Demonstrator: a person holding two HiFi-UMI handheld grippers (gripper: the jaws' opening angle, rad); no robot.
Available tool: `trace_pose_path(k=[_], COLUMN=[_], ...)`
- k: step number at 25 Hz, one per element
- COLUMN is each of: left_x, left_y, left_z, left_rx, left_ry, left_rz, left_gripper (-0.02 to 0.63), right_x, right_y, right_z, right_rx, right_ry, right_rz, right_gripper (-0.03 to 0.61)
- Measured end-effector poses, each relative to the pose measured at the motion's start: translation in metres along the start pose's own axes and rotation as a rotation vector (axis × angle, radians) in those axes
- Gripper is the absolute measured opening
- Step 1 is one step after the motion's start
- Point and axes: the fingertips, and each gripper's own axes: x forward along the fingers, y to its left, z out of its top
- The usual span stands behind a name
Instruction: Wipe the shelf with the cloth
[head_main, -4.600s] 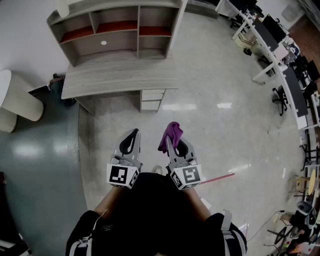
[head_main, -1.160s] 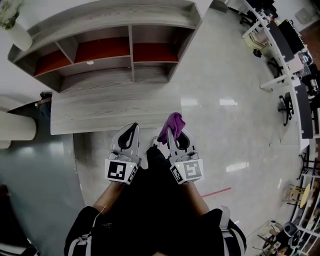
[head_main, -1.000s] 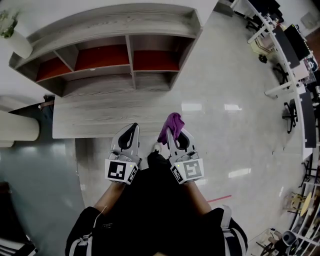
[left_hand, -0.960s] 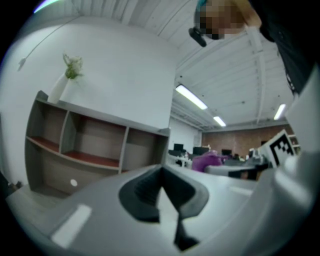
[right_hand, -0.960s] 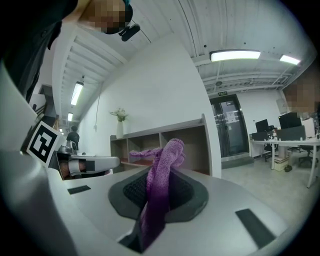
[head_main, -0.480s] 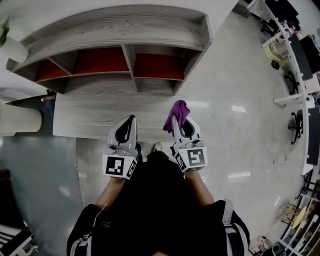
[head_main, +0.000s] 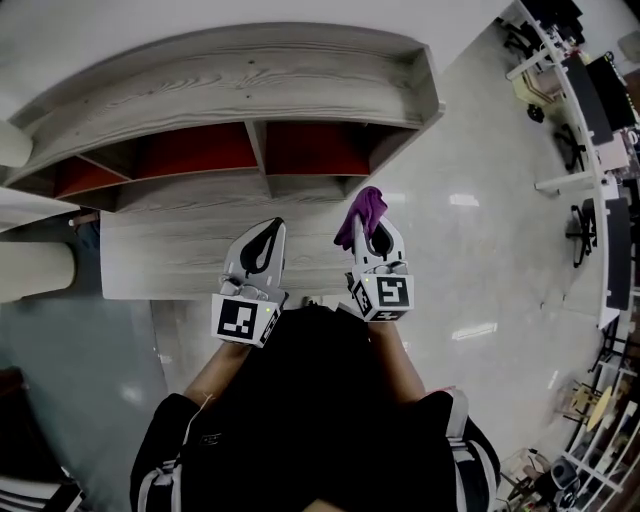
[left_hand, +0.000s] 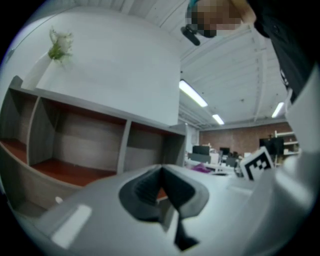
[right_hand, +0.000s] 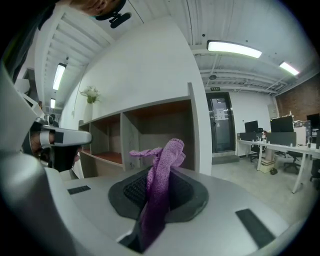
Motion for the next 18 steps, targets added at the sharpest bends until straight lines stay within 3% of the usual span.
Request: trace_pose_path(k=[8,18], left_x=[0.021,0.040], left_y=[0.021,0.036], left_z=[-0.007,-0.014], left_rx=[-0.017,-0.018], left_ry=[0.034,0.058], left_rz=[-0.031,-0.035], left_gripper=[0.002,0.002], right_x=[0.055,0.101], right_y=[-0.034,-0.058], right_z=[-0.025,-0.054], right_rx=[-0.003,-0.031], right_ry=[0.065,0.151], right_rz=[-0.094,-0.140], right_gripper=[0.049,0.049])
